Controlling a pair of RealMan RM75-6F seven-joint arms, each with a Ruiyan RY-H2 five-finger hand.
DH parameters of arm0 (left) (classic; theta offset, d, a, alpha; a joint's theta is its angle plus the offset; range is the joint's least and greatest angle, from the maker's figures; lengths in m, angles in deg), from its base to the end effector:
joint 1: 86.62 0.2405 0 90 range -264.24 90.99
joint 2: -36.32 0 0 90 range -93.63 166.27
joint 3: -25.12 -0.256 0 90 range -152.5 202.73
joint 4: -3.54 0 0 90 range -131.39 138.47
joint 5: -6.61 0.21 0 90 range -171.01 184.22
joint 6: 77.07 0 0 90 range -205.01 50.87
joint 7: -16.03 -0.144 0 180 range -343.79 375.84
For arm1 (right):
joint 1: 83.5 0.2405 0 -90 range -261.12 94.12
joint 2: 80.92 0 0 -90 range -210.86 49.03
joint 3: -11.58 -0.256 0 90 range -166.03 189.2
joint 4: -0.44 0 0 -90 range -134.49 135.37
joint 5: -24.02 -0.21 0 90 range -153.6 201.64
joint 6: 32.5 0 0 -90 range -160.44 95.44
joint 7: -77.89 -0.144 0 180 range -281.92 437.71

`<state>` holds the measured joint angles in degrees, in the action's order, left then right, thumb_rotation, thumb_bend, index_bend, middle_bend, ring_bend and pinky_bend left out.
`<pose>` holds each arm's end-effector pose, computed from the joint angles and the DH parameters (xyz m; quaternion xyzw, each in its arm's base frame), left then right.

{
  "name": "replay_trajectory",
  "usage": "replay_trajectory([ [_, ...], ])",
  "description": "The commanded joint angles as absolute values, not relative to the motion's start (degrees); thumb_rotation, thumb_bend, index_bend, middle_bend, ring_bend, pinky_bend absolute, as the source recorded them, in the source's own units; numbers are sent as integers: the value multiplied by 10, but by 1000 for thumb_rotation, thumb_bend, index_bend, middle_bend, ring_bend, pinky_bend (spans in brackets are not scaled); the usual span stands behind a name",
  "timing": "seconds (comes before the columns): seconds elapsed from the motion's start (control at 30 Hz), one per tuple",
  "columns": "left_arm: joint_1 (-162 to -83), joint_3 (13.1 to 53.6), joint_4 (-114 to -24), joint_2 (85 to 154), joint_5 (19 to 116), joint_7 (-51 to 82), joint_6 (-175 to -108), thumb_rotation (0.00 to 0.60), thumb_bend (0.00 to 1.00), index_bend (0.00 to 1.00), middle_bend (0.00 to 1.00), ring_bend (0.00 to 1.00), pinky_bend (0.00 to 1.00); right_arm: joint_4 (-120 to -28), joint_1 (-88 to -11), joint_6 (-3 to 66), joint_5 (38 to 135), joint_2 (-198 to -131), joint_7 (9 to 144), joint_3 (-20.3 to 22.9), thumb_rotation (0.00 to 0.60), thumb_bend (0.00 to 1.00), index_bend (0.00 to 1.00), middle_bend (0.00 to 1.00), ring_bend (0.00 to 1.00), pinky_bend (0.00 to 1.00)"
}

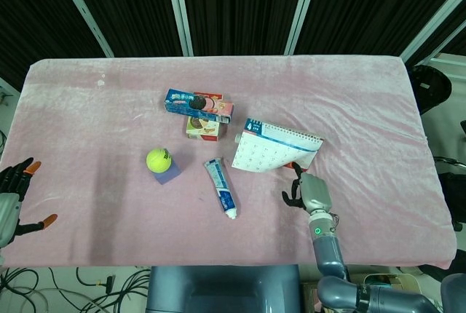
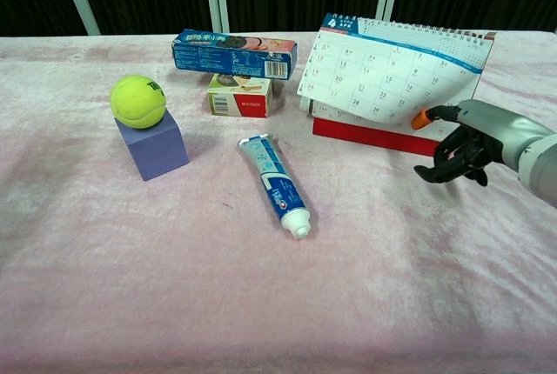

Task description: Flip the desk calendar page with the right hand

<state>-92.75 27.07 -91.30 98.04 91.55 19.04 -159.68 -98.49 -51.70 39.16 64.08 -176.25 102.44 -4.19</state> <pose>-0.3077 0.1839 0.1615 -0.5934 -0.4179 -0.3910 0.5660 -0.1690 -0.2902 -0.0226 0.5272 -0.6111 0.3680 0.4618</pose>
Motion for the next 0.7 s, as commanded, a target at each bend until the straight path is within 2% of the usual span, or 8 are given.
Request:
replay_trajectory([
  [0.03,-927,271,-913,980,916,190,-1597,600,0,0,0,0,0,-1008,-515,407,666,-1754,1029,-45,600,328,0,705,786,763],
  [0.13,-927,270,-914,981,917,189,-1597,600,0,0,0,0,0,-1034,-514,420,691,-1742,1033,-50,600,329,0,684,764,759],
  [0.23,-927,269,-914,981,918,188,-1597,600,0,0,0,0,0,-1063,-512,434,713,-1723,1040,-61,600,328,12,616,702,746],
  [0.47,-927,269,-914,982,918,186,-1597,600,0,0,0,0,0,-1108,-500,454,733,-1670,1070,-102,600,329,142,497,593,716],
  [0.6,-928,270,-913,983,916,186,-1596,600,0,0,0,0,0,-1111,-491,455,729,-1643,1081,-128,600,329,165,402,494,620],
  [0.7,-928,270,-913,983,916,185,-1596,600,0,0,0,0,0,-1104,-483,445,714,-1625,1092,-140,600,328,166,289,372,508],
])
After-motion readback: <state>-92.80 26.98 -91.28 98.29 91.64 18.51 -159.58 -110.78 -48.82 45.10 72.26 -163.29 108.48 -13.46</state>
